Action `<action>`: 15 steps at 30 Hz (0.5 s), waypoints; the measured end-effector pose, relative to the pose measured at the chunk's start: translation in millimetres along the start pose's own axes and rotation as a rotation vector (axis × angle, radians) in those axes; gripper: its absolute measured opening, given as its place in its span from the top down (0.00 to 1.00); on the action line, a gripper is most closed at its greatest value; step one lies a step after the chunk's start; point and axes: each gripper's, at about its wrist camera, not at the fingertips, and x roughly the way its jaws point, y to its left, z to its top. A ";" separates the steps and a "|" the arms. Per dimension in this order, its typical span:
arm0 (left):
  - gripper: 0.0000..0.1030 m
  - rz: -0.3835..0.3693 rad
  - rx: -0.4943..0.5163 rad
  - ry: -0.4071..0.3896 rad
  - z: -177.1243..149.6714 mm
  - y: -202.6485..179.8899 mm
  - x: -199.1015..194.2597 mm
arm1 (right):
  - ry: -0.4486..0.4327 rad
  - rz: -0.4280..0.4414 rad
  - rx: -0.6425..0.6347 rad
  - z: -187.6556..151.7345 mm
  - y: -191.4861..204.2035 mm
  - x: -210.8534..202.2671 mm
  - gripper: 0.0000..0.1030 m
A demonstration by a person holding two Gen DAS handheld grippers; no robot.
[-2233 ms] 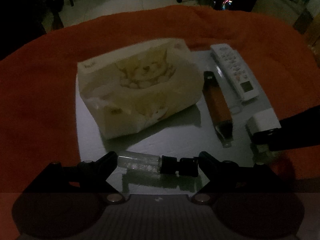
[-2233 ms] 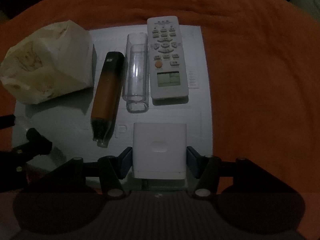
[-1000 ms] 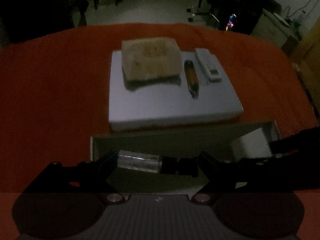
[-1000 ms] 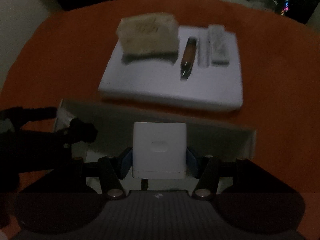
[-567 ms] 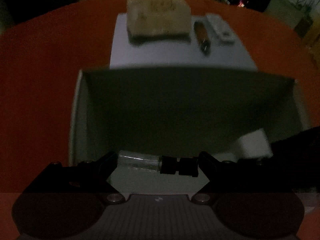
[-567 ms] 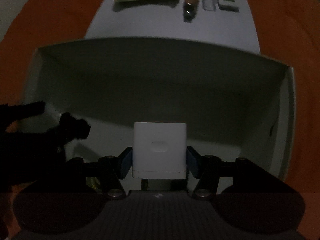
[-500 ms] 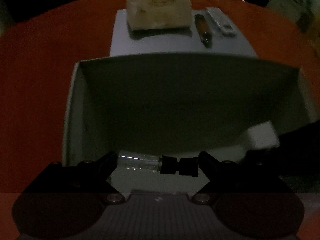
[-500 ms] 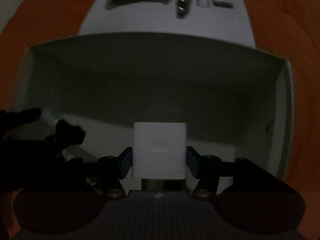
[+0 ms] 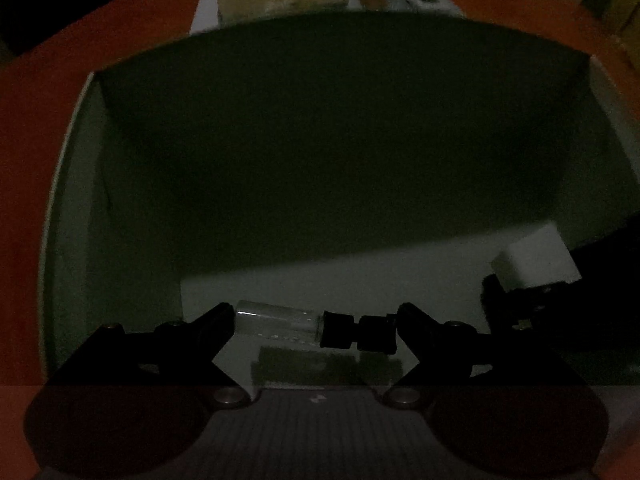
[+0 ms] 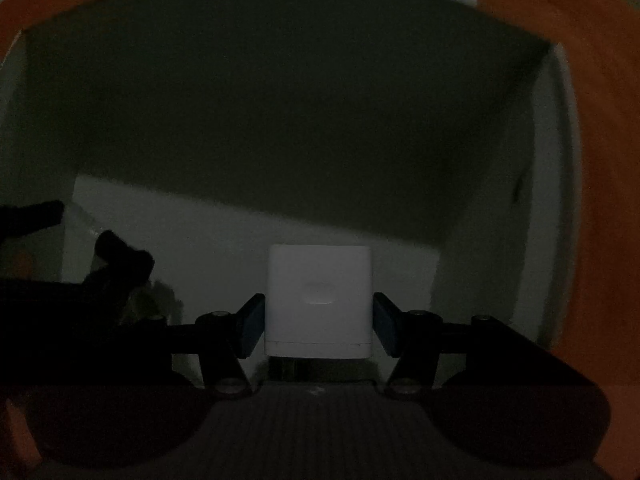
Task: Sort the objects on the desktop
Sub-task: 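Carry the glass vial and white block into the white box with both tools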
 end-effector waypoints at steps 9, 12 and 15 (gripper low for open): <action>0.16 0.021 -0.059 0.057 4.2 9.1 7.9 | 0.006 0.035 0.024 0.1 -2.5 -0.2 0.43; 0.16 0.021 -0.089 0.087 5.6 13.3 13.7 | -0.005 0.065 0.008 9.9 4.1 -0.2 0.43; 0.16 0.013 -0.112 0.125 6.6 16.3 21.9 | -0.018 0.039 -0.010 20.7 8.7 3.3 0.43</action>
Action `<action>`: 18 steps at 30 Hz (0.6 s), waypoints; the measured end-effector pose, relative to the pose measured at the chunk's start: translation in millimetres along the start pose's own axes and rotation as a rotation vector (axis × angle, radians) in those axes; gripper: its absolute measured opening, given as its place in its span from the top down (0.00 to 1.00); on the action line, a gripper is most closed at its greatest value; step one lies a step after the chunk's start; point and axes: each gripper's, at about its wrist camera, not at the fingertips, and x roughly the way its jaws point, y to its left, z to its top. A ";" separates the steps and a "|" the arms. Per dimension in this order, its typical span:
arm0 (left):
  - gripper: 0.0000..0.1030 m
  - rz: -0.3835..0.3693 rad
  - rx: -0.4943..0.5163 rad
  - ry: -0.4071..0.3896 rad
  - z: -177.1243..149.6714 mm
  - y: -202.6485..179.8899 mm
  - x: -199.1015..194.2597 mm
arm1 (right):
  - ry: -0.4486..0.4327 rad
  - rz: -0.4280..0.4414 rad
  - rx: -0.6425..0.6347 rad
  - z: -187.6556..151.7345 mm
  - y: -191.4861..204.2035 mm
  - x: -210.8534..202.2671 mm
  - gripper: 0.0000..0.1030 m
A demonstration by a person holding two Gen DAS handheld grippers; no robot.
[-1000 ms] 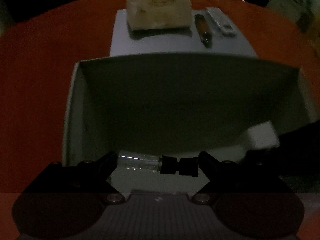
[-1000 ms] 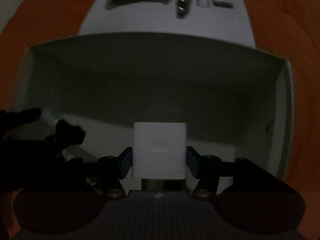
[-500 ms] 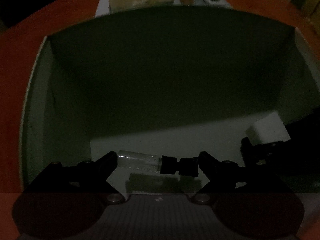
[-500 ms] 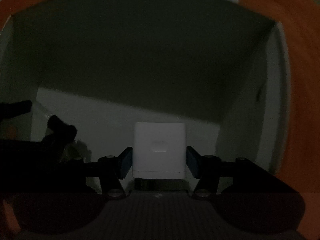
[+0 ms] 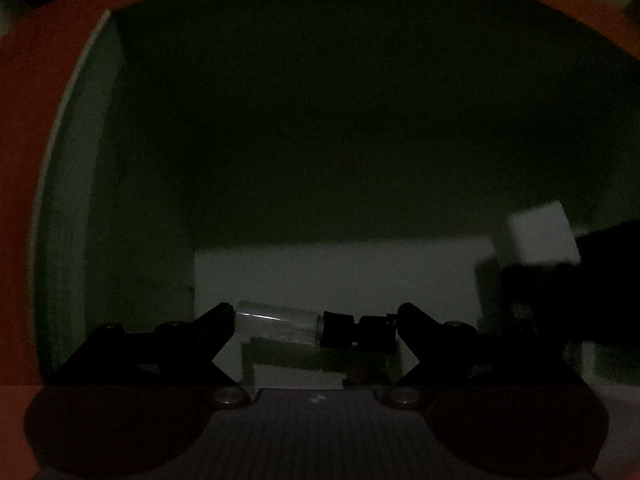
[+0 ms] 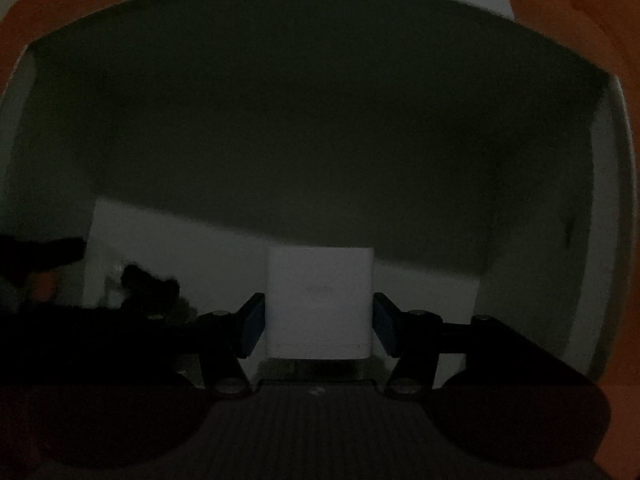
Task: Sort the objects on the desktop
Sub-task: 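Carry the glass vial and white block into the white box with both tools, then open both tools to release the vial and white block in the box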
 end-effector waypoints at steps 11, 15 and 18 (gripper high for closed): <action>0.16 0.002 -0.015 0.022 2.1 1.6 9.5 | -0.008 -0.010 -0.004 17.6 -0.8 15.0 0.43; 0.15 0.003 0.001 0.018 2.0 0.3 11.1 | 0.003 -0.001 -0.008 22.1 0.1 23.0 0.43; 0.14 0.003 0.006 0.019 1.7 0.0 10.5 | -0.008 -0.005 -0.021 18.7 0.8 21.4 0.43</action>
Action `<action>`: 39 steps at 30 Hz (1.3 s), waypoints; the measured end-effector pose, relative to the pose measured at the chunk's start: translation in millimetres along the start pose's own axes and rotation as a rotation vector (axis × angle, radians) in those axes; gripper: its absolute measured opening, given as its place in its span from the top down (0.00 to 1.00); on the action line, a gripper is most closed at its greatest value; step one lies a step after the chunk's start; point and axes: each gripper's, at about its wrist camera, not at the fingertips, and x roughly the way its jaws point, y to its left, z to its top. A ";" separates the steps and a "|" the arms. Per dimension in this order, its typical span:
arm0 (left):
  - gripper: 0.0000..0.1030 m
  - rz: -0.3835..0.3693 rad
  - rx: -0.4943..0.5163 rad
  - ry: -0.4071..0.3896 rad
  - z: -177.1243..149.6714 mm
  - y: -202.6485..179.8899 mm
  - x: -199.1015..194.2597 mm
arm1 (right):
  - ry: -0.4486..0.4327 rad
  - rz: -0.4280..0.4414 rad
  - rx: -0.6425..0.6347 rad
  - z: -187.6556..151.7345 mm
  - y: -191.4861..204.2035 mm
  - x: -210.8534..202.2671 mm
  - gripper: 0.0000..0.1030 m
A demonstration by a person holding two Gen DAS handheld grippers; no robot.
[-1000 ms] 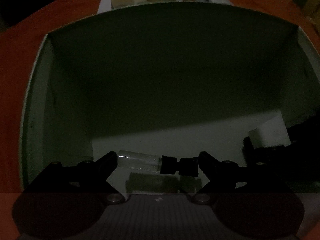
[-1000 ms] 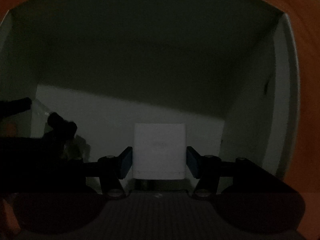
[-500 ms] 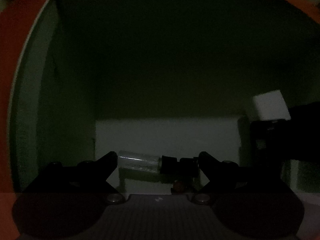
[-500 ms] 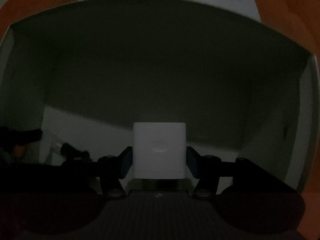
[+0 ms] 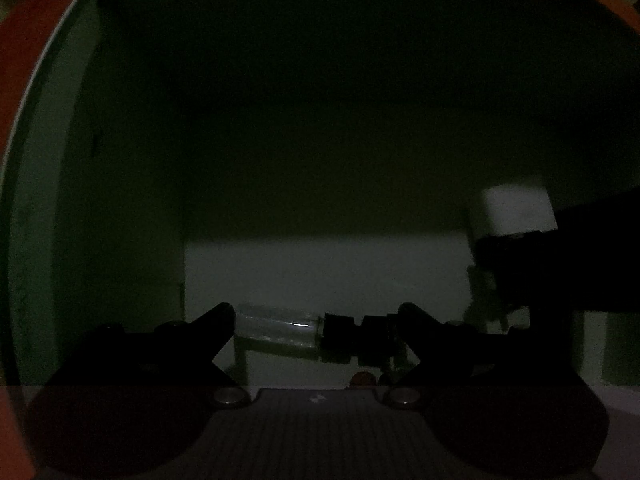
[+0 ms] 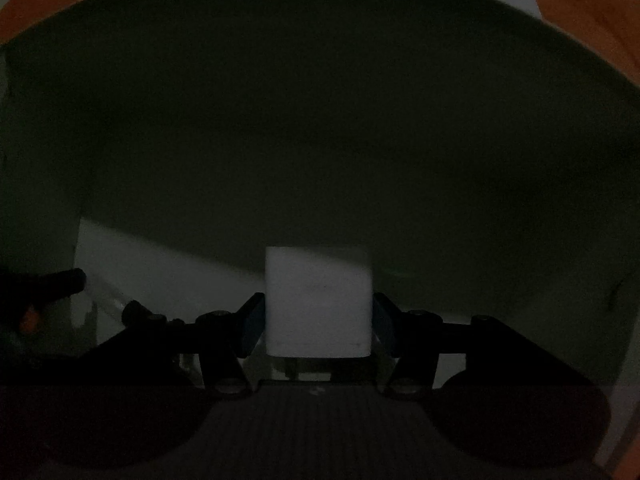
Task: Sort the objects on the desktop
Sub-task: 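Open both tools to release the vial and white block in the box, then withdraw both tools from the box back toward the board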
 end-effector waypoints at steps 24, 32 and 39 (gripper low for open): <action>0.07 -0.100 -0.037 -0.168 26.5 21.2 -81.1 | -0.094 0.137 0.138 -0.7 -37.0 -83.8 0.41; 0.07 -0.115 -0.107 -0.270 62.7 37.2 -114.4 | -0.171 0.111 0.158 20.4 -51.2 -118.1 0.40; 0.07 -0.113 -0.073 -0.315 113.0 13.2 -117.3 | -0.247 0.073 0.200 56.6 -78.2 -145.6 0.40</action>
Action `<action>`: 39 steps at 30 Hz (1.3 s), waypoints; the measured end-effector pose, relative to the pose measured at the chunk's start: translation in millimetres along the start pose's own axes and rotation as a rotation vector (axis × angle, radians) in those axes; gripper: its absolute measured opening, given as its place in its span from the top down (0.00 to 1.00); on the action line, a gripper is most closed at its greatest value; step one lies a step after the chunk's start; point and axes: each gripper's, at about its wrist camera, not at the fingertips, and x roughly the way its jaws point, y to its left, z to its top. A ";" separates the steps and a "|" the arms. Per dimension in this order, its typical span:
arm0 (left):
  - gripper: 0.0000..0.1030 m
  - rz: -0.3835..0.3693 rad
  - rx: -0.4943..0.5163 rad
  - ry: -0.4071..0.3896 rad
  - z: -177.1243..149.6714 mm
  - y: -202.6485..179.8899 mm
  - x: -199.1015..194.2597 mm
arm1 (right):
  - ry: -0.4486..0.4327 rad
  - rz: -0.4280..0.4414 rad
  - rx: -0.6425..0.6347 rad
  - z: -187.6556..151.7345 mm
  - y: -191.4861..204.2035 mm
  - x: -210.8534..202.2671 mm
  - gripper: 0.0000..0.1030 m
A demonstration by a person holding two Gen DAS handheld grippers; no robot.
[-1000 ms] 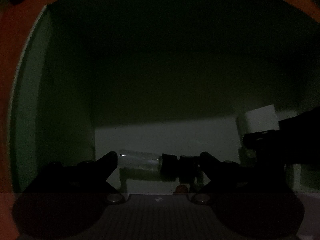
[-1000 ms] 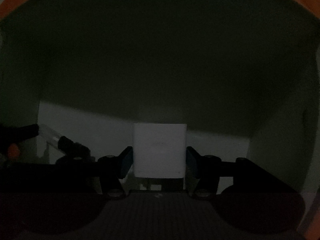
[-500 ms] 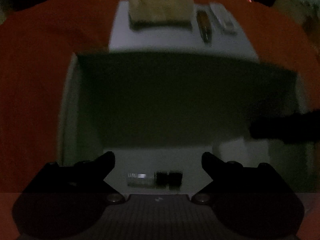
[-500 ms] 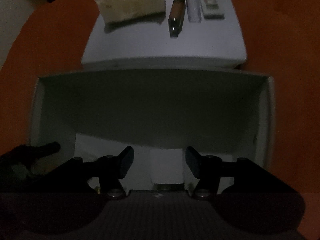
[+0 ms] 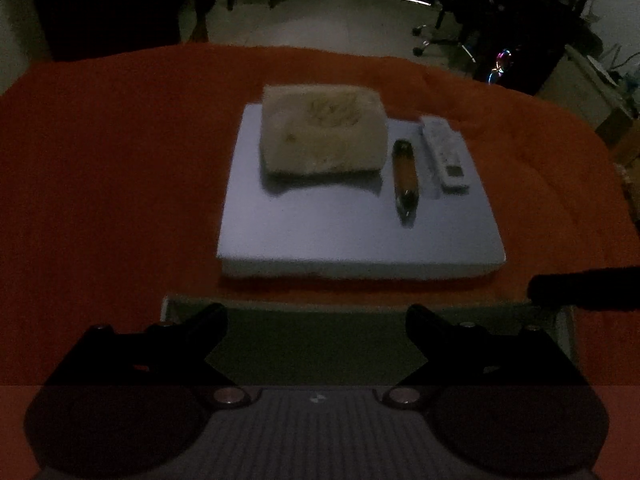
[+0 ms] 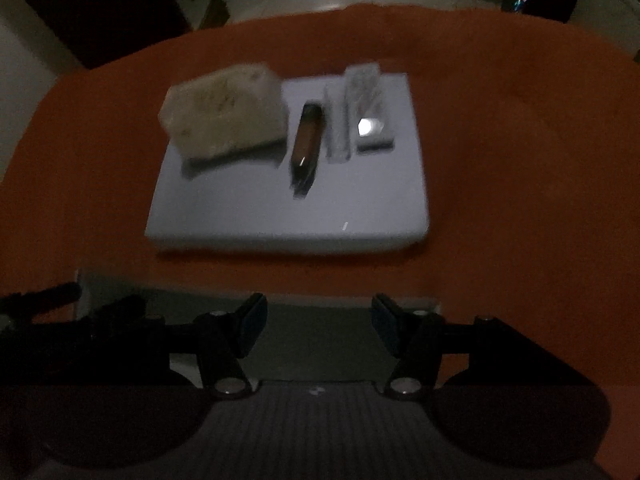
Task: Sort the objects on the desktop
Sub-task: 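Withdraw both tools from the box back toward the board, then grasp the clear glass cup with the right tool while the left tool reaches toward the orange tube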
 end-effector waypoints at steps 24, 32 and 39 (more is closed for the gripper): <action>0.08 -0.104 0.065 -0.001 76.2 -55.6 104.8 | -0.100 -0.019 -0.006 120.1 -22.9 90.7 0.49; 0.10 -0.099 0.159 0.026 90.2 -73.3 140.6 | -0.085 0.010 -0.036 133.3 -25.6 135.8 0.49; 0.20 -0.087 0.185 0.052 92.0 -76.6 166.9 | -0.059 0.072 0.048 148.8 -34.6 159.2 0.50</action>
